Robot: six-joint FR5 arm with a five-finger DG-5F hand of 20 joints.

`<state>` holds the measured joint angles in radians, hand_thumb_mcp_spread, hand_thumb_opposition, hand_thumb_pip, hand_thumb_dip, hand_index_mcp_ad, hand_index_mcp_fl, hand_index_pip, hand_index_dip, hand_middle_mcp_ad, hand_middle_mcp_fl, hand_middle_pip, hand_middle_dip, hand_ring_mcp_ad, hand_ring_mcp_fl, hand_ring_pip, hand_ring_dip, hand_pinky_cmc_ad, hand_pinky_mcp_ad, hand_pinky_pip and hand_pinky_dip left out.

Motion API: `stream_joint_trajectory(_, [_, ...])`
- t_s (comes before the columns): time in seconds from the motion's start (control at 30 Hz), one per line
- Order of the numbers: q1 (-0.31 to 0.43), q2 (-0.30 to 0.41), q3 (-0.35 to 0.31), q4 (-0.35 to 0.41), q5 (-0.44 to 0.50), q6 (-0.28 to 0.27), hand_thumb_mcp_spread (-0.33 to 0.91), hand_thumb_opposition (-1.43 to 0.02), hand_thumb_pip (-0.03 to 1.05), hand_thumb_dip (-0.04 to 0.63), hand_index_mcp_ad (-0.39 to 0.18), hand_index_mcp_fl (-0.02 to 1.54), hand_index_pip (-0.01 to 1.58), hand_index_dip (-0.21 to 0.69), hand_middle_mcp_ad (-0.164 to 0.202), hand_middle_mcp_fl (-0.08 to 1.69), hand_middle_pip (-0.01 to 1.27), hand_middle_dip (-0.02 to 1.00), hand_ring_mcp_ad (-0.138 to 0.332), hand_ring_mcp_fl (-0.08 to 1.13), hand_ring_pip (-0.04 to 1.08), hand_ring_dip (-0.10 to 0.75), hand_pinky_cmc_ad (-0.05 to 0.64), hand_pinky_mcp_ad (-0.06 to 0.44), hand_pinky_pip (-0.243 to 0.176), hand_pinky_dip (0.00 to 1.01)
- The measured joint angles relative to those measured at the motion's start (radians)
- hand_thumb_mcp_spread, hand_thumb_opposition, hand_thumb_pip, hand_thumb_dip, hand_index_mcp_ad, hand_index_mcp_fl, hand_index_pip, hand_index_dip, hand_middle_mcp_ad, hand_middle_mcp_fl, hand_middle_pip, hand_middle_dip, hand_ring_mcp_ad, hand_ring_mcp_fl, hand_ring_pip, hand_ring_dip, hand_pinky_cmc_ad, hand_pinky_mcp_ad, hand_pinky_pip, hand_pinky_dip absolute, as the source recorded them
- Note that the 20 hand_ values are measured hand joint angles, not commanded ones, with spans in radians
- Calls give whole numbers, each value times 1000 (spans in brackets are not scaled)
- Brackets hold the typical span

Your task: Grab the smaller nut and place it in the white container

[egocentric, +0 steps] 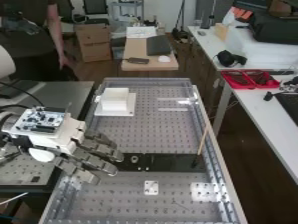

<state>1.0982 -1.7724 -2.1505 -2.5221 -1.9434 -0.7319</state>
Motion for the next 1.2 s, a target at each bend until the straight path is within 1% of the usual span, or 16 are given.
stream_joint_trajectory(0.03, [-4, -3, -3, 3, -2, -6, 386, -791, 562, 140, -56, 73, 915, -35, 91, 126, 134, 161, 195, 0, 134, 47, 332, 278, -89, 405])
stream_joint_trajectory(0.07, [-6, -7, -5, 2, -5, -13, 386, -792, 562, 140, -61, 72, 977, -21, 87, 126, 133, 161, 192, 7, 126, 51, 332, 281, -89, 405])
stream_joint_trajectory(0.17, [-9, -17, -13, -6, -9, -33, 391, -803, 562, 155, -63, 75, 1059, -10, 87, 124, 131, 161, 192, 3, 101, 51, 335, 278, -89, 401])
stream_joint_trajectory(0.23, [-9, -20, -22, -6, -9, -39, 387, -803, 562, 159, -73, 77, 1107, 5, 91, 126, 136, 169, 192, 0, 105, 51, 332, 278, -89, 389])
stream_joint_trajectory(0.27, [-8, -21, -30, -4, -7, -41, 391, -803, 562, 159, -79, 75, 1148, 33, 87, 126, 138, 175, 192, 0, 112, 59, 332, 281, -93, 374])
stream_joint_trajectory(0.43, [4, -22, -53, 13, -1, -56, 391, -803, 562, 173, -80, 73, 1253, 65, 91, 122, 126, 171, 195, 0, 112, 59, 335, 279, -89, 370])
stream_joint_trajectory(0.5, [8, -23, -59, 21, 0, -58, 391, -803, 562, 175, -80, 70, 1300, 87, 87, 122, 129, 175, 176, 0, 108, 59, 335, 278, -89, 358])
stream_joint_trajectory(0.57, [13, -26, -65, 33, 0, -62, 387, -806, 562, 187, -87, 73, 1311, 110, 91, 122, 129, 175, 178, 0, 108, 59, 332, 278, -93, 344])
stream_joint_trajectory(0.67, [19, -34, -68, 40, -2, -74, 386, -806, 609, 188, -89, 73, 1381, 141, 91, 122, 129, 175, 180, 0, 108, 59, 332, 278, -93, 342])
stream_joint_trajectory(0.77, [22, -39, -69, 43, -5, -88, 400, -805, 618, 190, -89, 68, 1408, 147, 87, 122, 129, 175, 159, 0, 108, 59, 332, 278, -89, 337])
stream_joint_trajectory(0.87, [22, -40, -69, 46, -8, -111, 421, -815, 618, 206, -94, 72, 1428, 175, 87, 122, 129, 175, 162, 0, 110, 59, 335, 278, -89, 298])
stream_joint_trajectory(0.9, [22, -40, -69, 46, -9, -118, 417, -822, 620, 209, -96, 70, 1422, 171, 87, 119, 129, 175, 162, 0, 106, 59, 335, 278, -89, 283])
stream_joint_trajectory(0.97, [20, -41, -69, 47, -10, -140, 417, -822, 625, 222, -96, 72, 1443, 176, 89, 122, 129, 175, 164, 0, 106, 59, 332, 278, -89, 283])
stream_joint_trajectory(1.03, [19, -44, -68, 50, -12, -152, 415, -820, 627, 222, -93, 68, 1447, 187, 87, 122, 129, 175, 152, 0, 106, 59, 335, 281, -89, 265])
stream_joint_trajectory(1.07, [18, -46, -68, 53, -12, -159, 415, -819, 627, 222, -98, 68, 1443, 188, 84, 122, 129, 175, 145, 0, 106, 59, 335, 281, -79, 253])
stream_joint_trajectory(1.2, [18, -57, -66, 63, -15, -176, 419, -831, 623, 222, -110, 72, 1447, 204, 82, 122, 129, 175, 143, 0, 106, 59, 332, 281, -70, 232])
